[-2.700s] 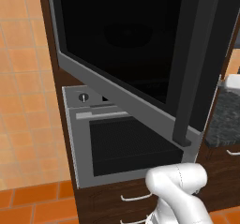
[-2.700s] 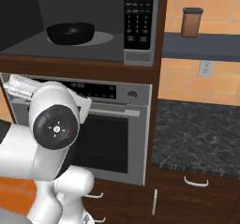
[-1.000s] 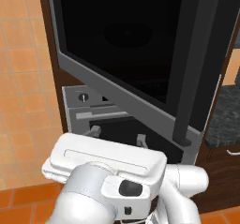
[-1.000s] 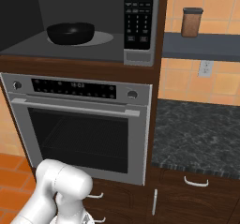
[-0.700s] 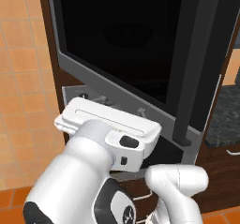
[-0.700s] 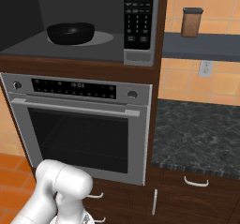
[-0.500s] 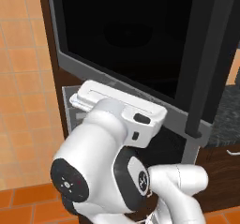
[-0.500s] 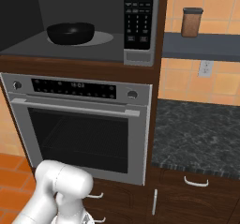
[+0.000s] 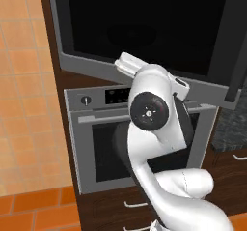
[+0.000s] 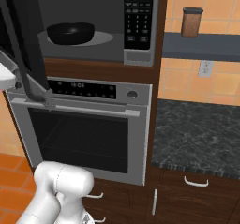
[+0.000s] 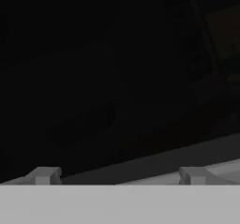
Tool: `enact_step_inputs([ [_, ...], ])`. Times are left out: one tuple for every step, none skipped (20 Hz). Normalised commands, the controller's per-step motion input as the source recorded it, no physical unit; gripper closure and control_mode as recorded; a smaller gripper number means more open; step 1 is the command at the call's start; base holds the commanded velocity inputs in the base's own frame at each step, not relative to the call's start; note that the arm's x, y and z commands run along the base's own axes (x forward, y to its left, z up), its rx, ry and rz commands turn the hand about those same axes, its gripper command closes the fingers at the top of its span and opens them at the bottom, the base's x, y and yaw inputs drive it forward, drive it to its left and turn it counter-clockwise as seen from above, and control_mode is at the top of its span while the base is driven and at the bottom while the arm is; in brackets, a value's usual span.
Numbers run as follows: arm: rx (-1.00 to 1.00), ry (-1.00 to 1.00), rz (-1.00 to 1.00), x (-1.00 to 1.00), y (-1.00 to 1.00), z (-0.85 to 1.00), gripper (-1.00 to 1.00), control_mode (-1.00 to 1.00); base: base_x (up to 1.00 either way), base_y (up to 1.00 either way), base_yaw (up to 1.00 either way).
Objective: Open the microwave, place the bowl with waffle inside the microwave, then close the microwave door and turn it on.
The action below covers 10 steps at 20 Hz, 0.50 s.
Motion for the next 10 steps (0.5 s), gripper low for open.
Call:
enact_step_inputs([
  [0.18,0.0,0.22,1.0,-0.76,0.0,-1.0,-1.0,0.0,0.0,0.0],
  [0.17,0.0,0.22,1.0,-0.72,0.0,-1.0,-1.0,0.0,0.0,0.0],
  [0.13,0.04,0.26,1.0,-0.69,0.0,-1.0,-1.0,0.0,0.0,0.0],
  [0.09,0.02,0.26,1.0,-0.61,0.0,-1.0,-1.0,0.0,0.0,0.0],
  [0.07,0.01,0.25,1.0,-0.57,0.0,-1.0,-1.0,0.0,0.0,0.0],
  [0.07,0.01,0.23,1.0,-0.52,0.0,-1.0,-1.0,0.0,0.0,0.0],
  [0.06,0.01,0.23,1.0,-0.49,0.0,-1.0,-1.0,0.0,0.0,0.0],
  [0.05,0.0,0.23,1.0,-0.48,0.0,-1.0,-1.0,0.0,0.0,0.0],
  [0.04,0.01,0.21,1.0,-0.42,0.0,-1.0,-1.0,0.0,0.0,0.0],
  [0.05,0.06,0.19,1.0,-0.39,0.0,-1.0,-1.0,0.0,0.0,0.0],
])
